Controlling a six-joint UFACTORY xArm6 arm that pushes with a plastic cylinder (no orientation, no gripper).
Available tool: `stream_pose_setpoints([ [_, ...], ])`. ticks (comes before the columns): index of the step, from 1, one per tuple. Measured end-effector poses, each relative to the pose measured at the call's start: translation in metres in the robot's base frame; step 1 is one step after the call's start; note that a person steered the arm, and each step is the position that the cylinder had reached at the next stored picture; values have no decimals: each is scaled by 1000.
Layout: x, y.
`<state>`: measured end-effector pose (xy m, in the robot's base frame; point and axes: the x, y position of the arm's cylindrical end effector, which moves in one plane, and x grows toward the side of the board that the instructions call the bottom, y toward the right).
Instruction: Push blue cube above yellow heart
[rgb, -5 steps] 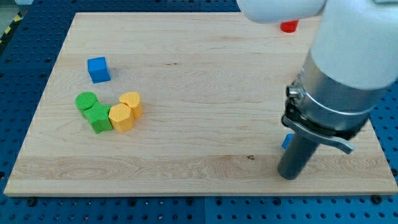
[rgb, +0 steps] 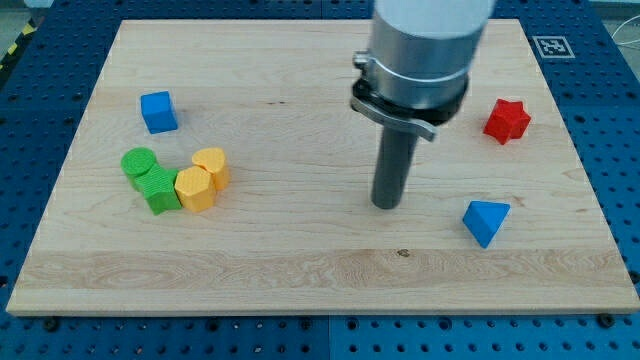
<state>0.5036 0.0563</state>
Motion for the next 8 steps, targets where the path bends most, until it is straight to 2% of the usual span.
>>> stream_pose_setpoints([
  [1, -27, -20],
  [2, -75, -25],
  [3, -124, -5],
  [5, -207, -44],
  [6, -221, -95],
  [8, -212, -213],
])
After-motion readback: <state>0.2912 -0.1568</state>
